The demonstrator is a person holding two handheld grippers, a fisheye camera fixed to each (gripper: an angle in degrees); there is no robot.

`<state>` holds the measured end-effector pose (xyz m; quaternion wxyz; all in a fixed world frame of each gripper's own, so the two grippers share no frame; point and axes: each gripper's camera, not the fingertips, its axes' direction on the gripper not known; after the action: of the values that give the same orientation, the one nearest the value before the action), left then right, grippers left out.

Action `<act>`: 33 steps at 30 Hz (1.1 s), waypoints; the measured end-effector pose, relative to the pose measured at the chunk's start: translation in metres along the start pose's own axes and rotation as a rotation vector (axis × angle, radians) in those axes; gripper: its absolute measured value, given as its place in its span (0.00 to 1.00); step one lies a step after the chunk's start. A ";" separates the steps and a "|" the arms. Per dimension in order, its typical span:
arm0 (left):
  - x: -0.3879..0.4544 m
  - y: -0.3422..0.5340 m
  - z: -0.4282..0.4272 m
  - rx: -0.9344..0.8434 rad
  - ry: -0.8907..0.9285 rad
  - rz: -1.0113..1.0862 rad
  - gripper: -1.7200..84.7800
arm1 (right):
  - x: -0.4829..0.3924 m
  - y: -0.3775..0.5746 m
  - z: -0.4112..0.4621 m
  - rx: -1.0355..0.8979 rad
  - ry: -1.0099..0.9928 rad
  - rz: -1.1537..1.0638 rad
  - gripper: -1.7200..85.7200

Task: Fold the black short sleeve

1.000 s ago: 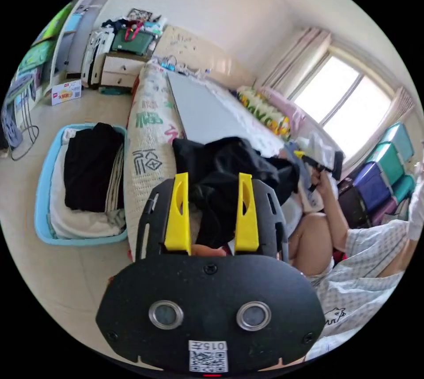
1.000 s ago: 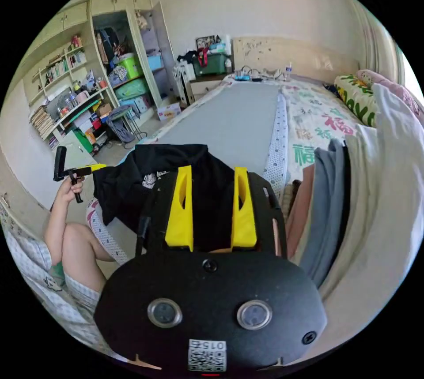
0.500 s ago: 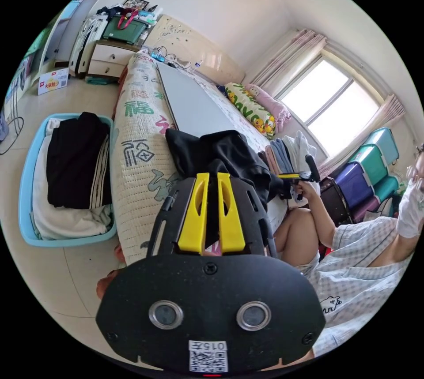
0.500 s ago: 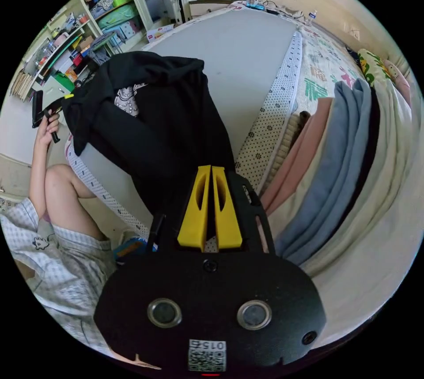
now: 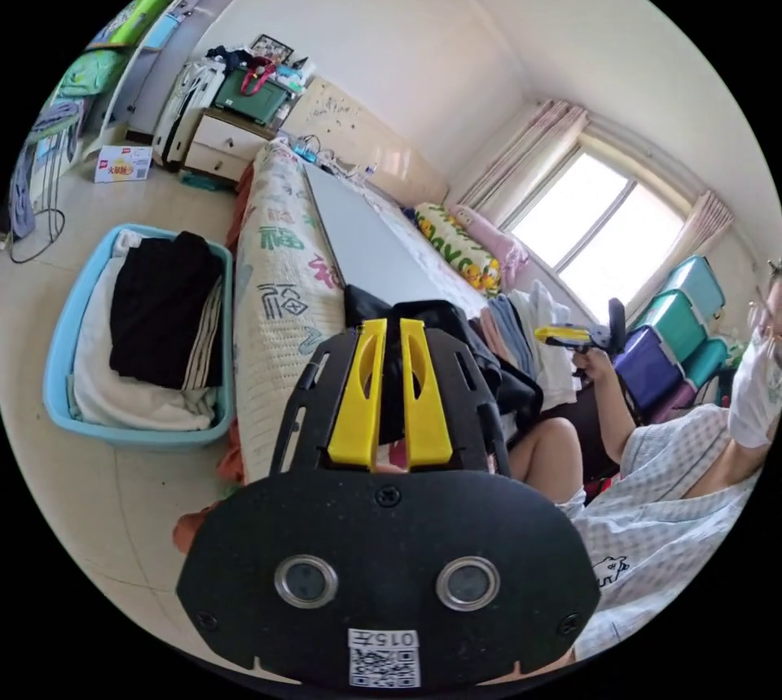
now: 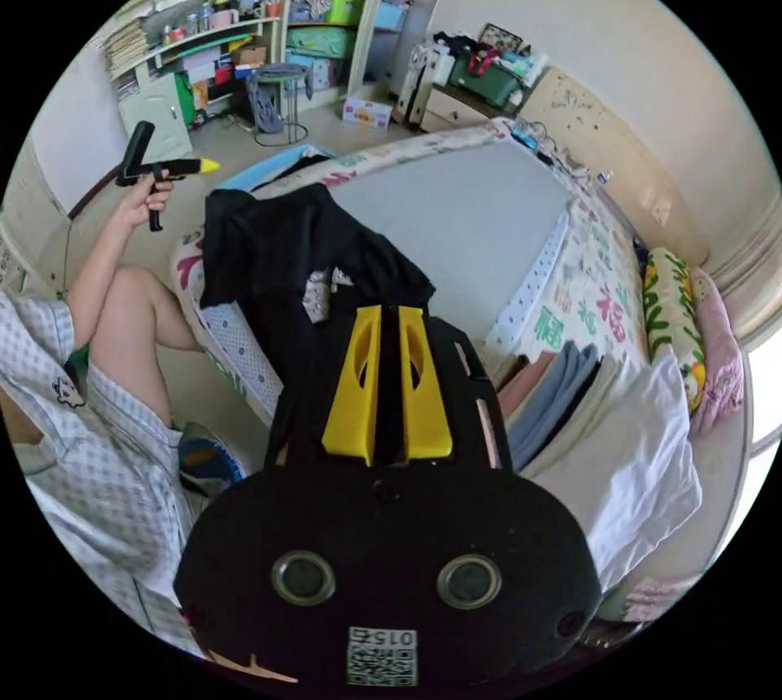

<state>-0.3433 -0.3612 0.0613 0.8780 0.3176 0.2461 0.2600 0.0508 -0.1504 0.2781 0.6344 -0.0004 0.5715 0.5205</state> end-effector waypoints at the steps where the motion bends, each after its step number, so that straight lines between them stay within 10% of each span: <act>1: 0.001 -0.001 0.002 -0.021 -0.006 0.005 0.07 | -0.004 -0.016 -0.001 0.026 -0.025 -0.039 0.09; 6: 0.024 -0.002 0.029 -0.202 0.078 0.144 0.11 | -0.074 -0.143 0.035 0.152 -0.230 -0.488 0.14; 12: 0.062 0.019 0.021 -0.283 0.114 0.394 0.15 | -0.119 -0.239 0.135 -0.150 -0.358 -0.744 0.16; 22: 0.139 0.062 0.012 -0.212 -0.056 0.821 0.15 | -0.123 -0.266 0.226 -0.529 -0.532 -0.759 0.06; 33: 0.147 0.071 0.044 -0.372 -0.207 0.835 0.05 | -0.009 -0.102 0.092 -0.158 -0.266 -0.443 0.01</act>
<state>-0.2288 -0.2429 0.0999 0.7601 0.2510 -0.0427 0.5978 0.1868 -0.1487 0.2559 0.8004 -0.1063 0.4268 0.4074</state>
